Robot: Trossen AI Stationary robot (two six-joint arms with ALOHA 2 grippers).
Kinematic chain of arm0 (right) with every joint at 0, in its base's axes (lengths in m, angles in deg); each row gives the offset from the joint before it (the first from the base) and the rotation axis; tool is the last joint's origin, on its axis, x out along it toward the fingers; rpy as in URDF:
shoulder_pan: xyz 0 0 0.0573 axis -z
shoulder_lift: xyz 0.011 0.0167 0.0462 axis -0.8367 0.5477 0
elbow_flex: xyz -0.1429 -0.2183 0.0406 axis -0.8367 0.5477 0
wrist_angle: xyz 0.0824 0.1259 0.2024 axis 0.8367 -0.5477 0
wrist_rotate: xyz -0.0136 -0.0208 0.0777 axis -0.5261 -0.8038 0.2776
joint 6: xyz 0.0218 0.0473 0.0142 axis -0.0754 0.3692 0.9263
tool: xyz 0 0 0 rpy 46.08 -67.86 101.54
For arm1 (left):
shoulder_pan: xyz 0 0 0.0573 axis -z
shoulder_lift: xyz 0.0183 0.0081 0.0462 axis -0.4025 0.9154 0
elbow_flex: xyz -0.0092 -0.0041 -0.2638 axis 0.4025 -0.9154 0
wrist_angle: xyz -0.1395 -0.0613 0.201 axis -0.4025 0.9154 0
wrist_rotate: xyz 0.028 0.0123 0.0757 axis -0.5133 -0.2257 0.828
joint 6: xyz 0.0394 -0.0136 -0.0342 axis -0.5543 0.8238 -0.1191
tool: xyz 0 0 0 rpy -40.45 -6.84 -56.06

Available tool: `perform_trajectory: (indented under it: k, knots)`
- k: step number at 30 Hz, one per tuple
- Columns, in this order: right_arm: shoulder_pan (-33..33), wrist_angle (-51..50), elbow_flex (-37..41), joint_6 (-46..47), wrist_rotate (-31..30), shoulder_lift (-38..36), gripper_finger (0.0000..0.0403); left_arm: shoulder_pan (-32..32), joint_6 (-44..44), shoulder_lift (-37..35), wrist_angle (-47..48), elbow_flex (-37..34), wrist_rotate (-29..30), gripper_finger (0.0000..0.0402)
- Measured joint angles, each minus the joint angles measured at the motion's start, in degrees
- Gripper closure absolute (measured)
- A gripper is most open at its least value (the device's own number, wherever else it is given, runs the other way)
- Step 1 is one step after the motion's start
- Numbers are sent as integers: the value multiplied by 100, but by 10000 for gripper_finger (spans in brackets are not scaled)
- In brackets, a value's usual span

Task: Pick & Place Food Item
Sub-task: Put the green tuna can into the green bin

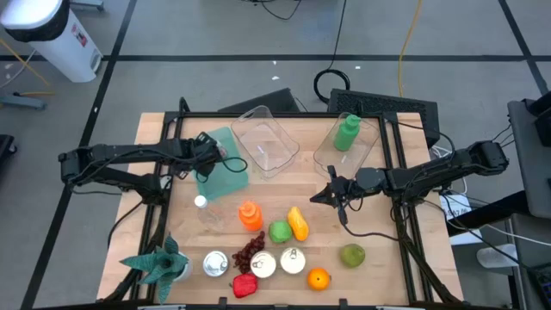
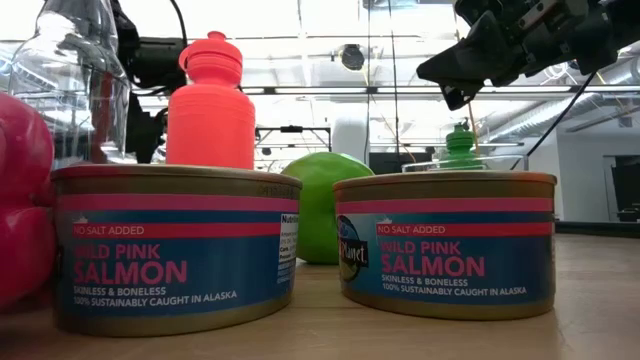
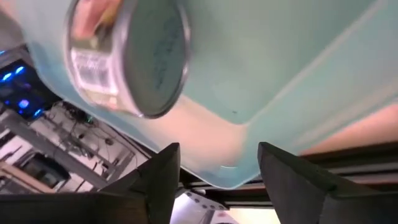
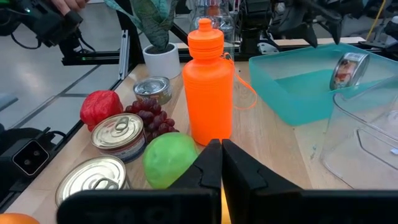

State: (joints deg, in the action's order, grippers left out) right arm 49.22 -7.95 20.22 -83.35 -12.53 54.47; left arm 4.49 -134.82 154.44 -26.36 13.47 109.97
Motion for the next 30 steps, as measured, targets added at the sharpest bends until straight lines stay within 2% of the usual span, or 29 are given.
perform_trajectory:
  k: [6,12,19,24,30]
  knots:
    - [-2,0,0,0,-2,0,403,0,-67,0,-108,0,210,208]
    - [-2,0,0,0,-2,-1,403,0,-503,0,-988,133,433,263]
    - [0,0,0,0,-9,0,403,-349,-757,3,-1854,457,-658,389]
    - [0,0,0,0,-9,0,403,-684,-974,95,-1835,459,-993,395]
    - [-2,0,0,-46,-141,0,403,-738,-1017,155,-1856,459,-1535,397]
